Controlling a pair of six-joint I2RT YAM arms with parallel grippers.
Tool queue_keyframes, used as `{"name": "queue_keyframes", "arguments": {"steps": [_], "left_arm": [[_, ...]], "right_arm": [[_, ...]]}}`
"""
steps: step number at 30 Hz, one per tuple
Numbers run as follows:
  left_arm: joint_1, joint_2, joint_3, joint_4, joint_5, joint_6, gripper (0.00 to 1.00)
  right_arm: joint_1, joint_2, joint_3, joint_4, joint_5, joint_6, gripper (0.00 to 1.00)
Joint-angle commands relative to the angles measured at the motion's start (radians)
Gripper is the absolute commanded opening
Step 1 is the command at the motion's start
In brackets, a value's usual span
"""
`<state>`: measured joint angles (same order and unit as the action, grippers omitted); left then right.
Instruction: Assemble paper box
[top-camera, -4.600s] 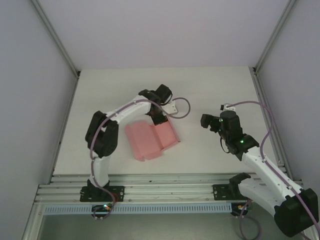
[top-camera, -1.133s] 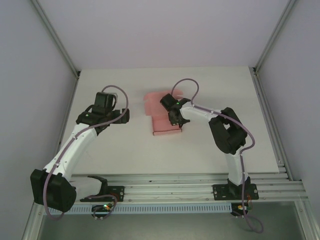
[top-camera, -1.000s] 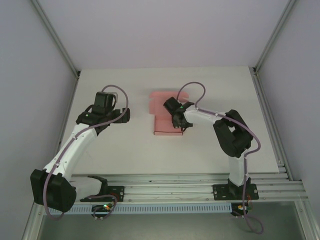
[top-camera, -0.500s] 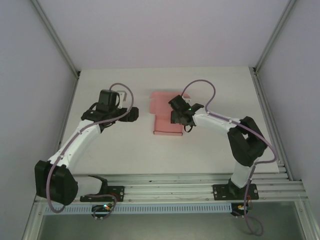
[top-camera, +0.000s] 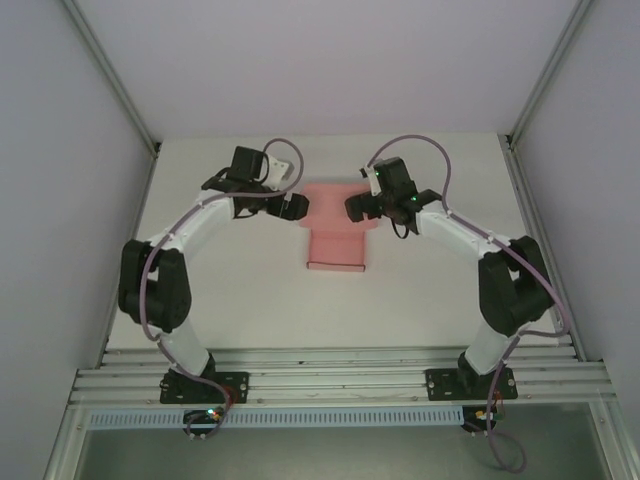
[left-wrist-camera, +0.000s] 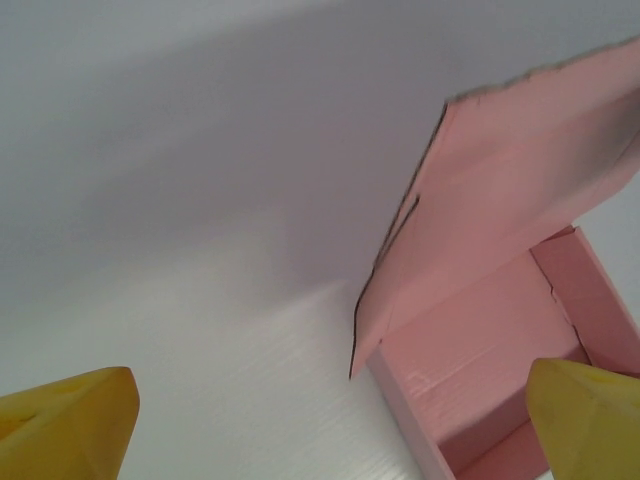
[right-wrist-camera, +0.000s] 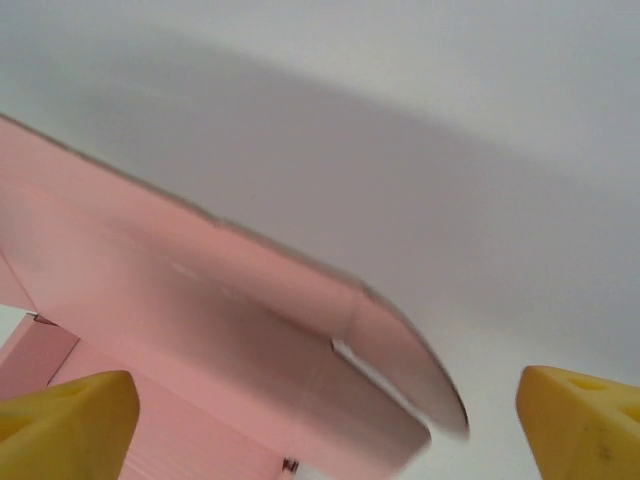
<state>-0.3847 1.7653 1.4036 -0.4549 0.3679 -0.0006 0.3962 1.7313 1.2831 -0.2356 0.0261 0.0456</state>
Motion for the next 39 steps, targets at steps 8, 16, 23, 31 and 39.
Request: {"name": "queue_keyframes", "arguments": {"steps": [8, 16, 23, 31, 39], "left_arm": [[-0.016, 0.122, 0.166, -0.169, 0.074, 0.183, 0.67], [-0.026, 0.173, 0.233, -0.204, 0.082, 0.204, 0.53], [-0.026, 0.220, 0.312, -0.260, 0.091, 0.243, 0.49], [-0.054, 0.250, 0.338, -0.279, 0.106, 0.273, 0.40], [-0.055, 0.279, 0.377, -0.293, 0.105, 0.277, 0.25]], "right_arm": [[-0.041, 0.072, 0.109, -0.140, -0.127, -0.176, 0.69], [-0.071, 0.086, 0.129, -0.173, -0.171, -0.190, 0.59], [-0.085, 0.092, 0.128, -0.188, -0.207, -0.218, 0.55], [-0.103, 0.096, 0.122, -0.184, -0.259, -0.246, 0.49], [-0.110, 0.115, 0.139, -0.201, -0.278, -0.246, 0.41]]}}
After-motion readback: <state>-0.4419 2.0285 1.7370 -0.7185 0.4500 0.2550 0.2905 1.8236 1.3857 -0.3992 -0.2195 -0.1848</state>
